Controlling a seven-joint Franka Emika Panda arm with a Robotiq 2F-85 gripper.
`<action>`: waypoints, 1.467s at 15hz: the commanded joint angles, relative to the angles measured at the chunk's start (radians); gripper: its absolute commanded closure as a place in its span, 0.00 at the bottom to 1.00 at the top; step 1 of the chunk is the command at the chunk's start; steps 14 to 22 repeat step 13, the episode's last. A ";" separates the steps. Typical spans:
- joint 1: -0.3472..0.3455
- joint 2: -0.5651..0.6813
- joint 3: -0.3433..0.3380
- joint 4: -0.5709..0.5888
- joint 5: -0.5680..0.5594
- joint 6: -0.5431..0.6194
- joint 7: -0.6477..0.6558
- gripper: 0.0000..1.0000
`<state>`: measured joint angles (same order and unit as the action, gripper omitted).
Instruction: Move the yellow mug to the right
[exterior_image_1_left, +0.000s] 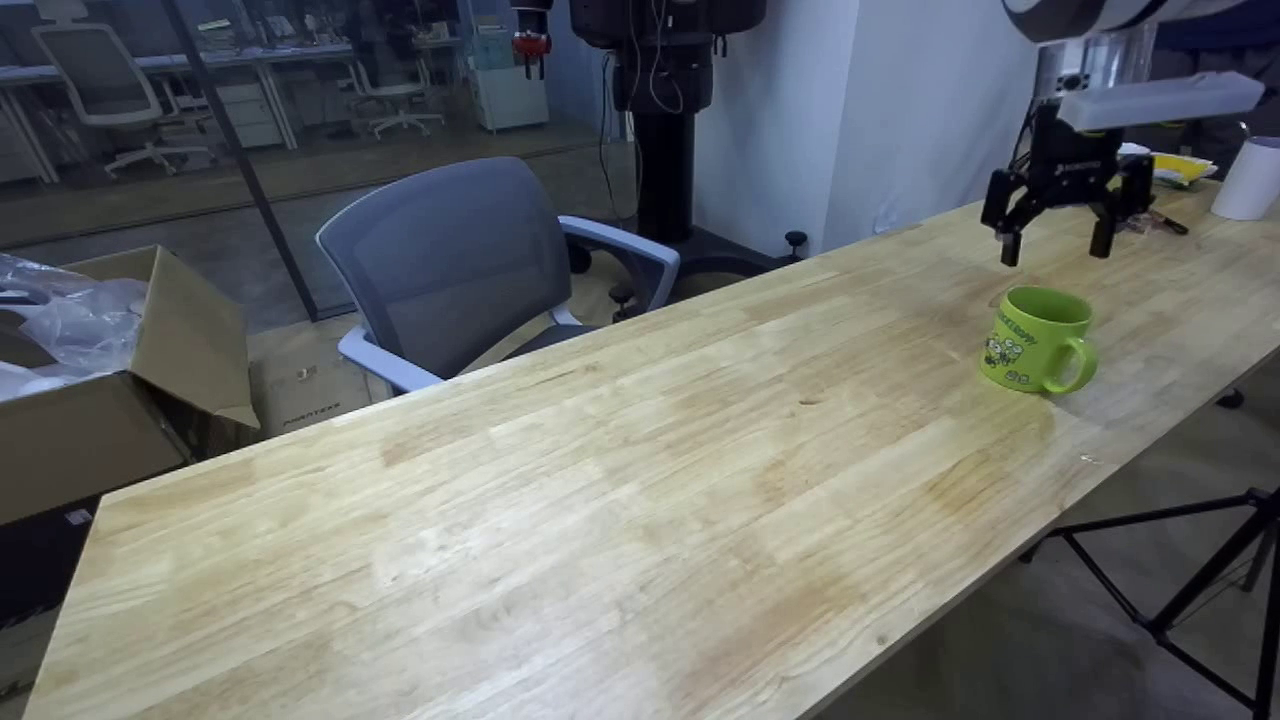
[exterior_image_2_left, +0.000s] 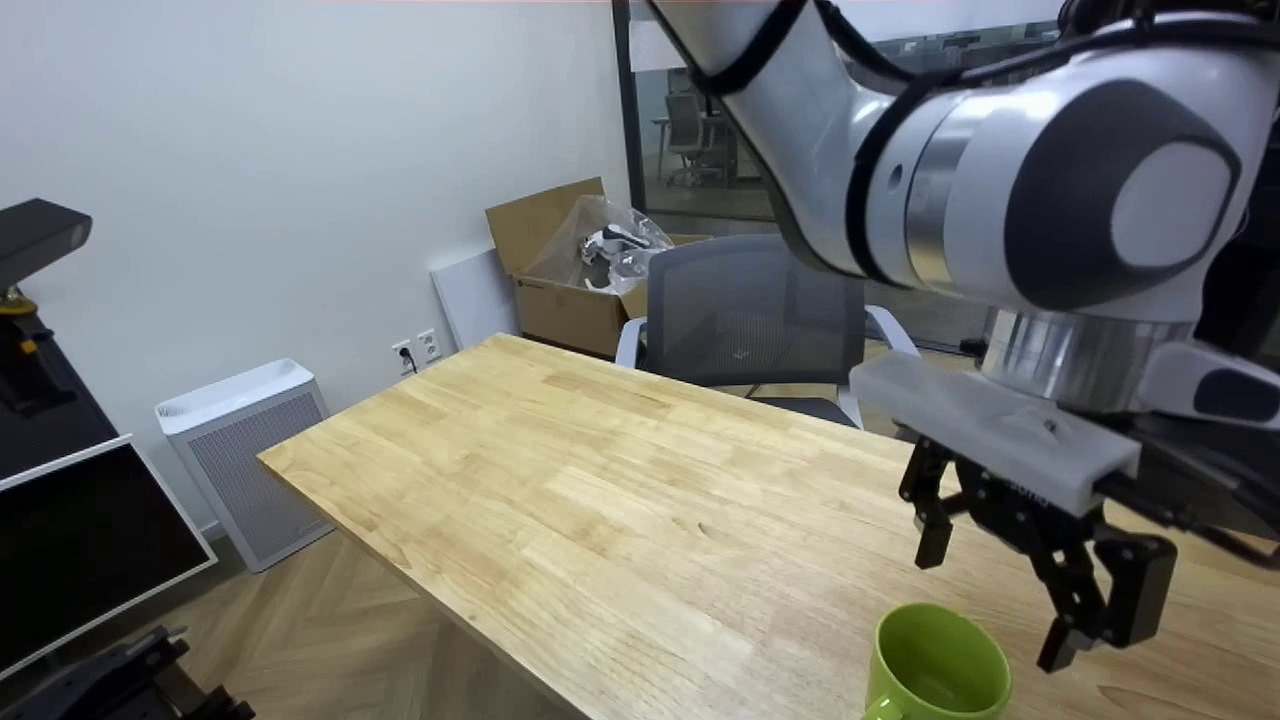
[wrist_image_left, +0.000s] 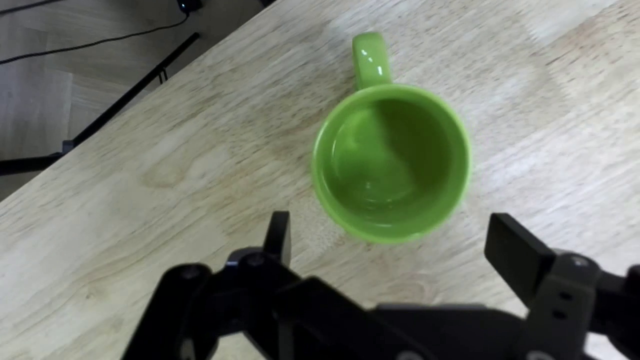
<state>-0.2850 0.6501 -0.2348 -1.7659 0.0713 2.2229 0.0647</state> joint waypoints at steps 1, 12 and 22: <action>0.036 -0.101 -0.005 0.005 -0.041 -0.087 0.037 0.00; 0.059 -0.162 0.026 0.006 -0.060 -0.171 0.000 0.00; 0.059 -0.162 0.026 0.005 -0.060 -0.171 0.000 0.00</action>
